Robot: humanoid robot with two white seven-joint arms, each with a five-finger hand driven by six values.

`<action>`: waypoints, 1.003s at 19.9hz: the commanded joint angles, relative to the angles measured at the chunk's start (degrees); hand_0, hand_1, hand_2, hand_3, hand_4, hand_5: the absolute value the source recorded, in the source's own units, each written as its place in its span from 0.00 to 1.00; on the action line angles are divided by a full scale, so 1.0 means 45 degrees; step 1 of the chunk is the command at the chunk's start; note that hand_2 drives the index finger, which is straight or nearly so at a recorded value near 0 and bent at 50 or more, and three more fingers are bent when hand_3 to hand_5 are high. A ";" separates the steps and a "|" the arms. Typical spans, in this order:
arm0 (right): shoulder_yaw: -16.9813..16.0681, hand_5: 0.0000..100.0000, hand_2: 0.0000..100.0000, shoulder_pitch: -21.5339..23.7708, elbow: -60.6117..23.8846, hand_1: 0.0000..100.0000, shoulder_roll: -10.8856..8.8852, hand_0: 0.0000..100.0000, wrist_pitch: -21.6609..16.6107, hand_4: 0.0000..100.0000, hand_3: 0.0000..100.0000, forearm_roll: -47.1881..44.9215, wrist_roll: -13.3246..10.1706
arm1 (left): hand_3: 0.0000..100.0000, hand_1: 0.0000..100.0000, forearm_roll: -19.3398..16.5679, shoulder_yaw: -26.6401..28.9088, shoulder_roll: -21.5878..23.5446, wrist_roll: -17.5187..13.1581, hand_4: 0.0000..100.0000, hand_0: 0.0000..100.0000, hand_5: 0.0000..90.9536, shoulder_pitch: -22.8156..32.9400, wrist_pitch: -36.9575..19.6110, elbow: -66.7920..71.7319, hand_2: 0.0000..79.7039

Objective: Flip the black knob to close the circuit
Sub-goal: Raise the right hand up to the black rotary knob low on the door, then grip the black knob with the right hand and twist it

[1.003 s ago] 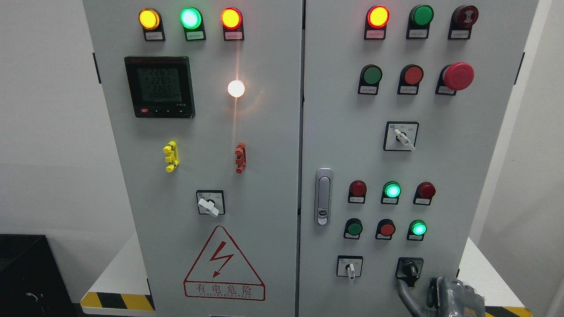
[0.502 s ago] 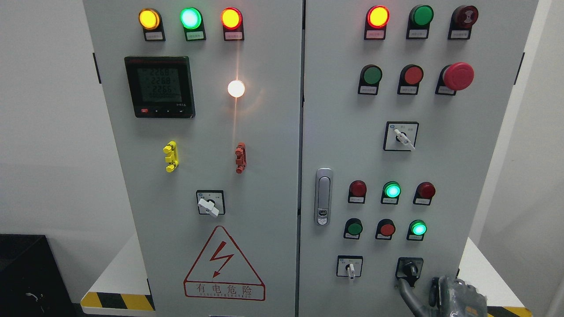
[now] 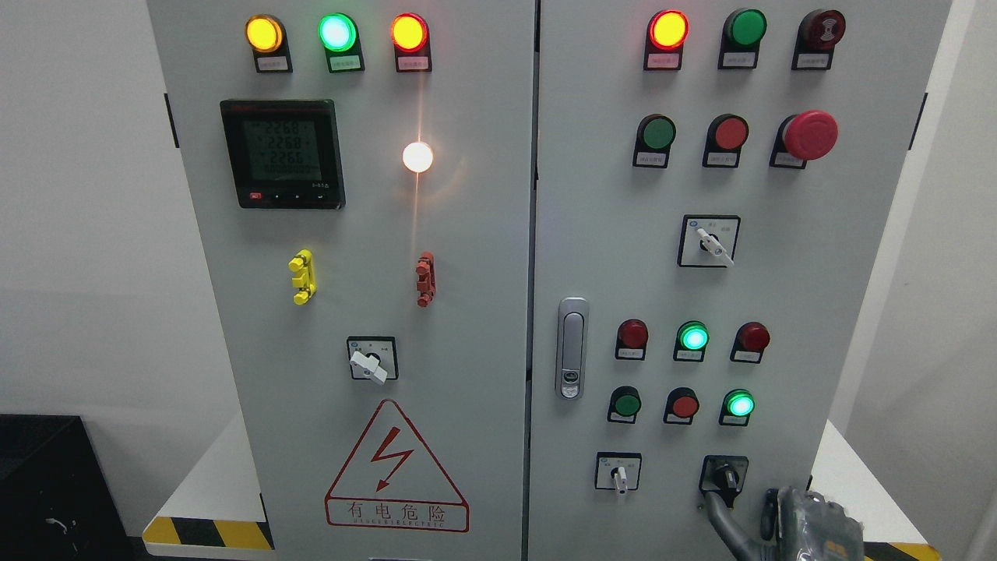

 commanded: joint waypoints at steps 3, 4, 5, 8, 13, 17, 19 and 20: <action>-0.0450 1.00 0.90 -0.0056 0.0073 0.00 -0.0060 0.00 -0.0025 0.94 1.00 0.0005 -0.0014 | 0.00 0.56 0.0007 0.0000 -0.0003 -0.0006 0.00 0.12 0.00 0.0293 0.0008 -0.0371 0.00; -0.0508 1.00 0.90 -0.0056 0.0054 0.00 -0.0060 0.00 -0.0025 0.94 1.00 0.0005 -0.0014 | 0.00 0.56 0.0007 0.0000 -0.0003 -0.0006 0.00 0.12 0.00 0.0293 0.0008 -0.0390 0.00; -0.0509 1.00 0.90 -0.0056 0.0053 0.01 -0.0060 0.00 -0.0044 0.94 1.00 0.0005 -0.0014 | 0.00 0.56 -0.0013 0.0000 -0.0003 -0.0006 0.00 0.12 0.00 0.0274 0.0008 -0.0390 0.00; -0.0528 1.00 0.90 -0.0056 0.0053 0.01 -0.0080 0.00 -0.0044 0.94 1.00 0.0005 -0.0014 | 0.00 0.56 0.0007 0.0000 -0.0003 -0.0006 0.00 0.12 0.00 0.0293 0.0008 -0.0390 0.00; -0.0528 1.00 0.90 -0.0056 0.0014 0.01 -0.0080 0.00 -0.0044 0.94 1.00 0.0005 -0.0014 | 0.00 0.56 0.0007 0.0000 -0.0003 -0.0006 0.00 0.12 0.00 0.0293 0.0008 -0.0371 0.00; -0.0664 1.00 0.90 -0.0056 -0.0005 0.02 -0.0080 0.00 -0.0083 0.94 1.00 -0.0014 -0.0014 | 0.00 0.56 0.0007 0.0000 -0.0003 -0.0006 0.00 0.12 0.00 0.0293 0.0008 -0.0390 0.00; -0.0685 1.00 0.90 -0.0056 -0.0005 0.02 -0.0080 0.00 -0.0083 0.94 1.00 -0.0014 0.0005 | 0.00 0.56 -0.0013 0.0000 -0.0003 -0.0006 0.00 0.12 0.00 0.0293 0.0008 -0.0371 0.00; -0.0685 1.00 0.90 -0.0056 0.0014 0.02 -0.0099 0.00 -0.0083 0.94 1.00 -0.0014 -0.0014 | 0.00 0.56 0.0007 0.0000 -0.0003 -0.0006 0.00 0.12 0.00 0.0293 0.0008 -0.0371 0.00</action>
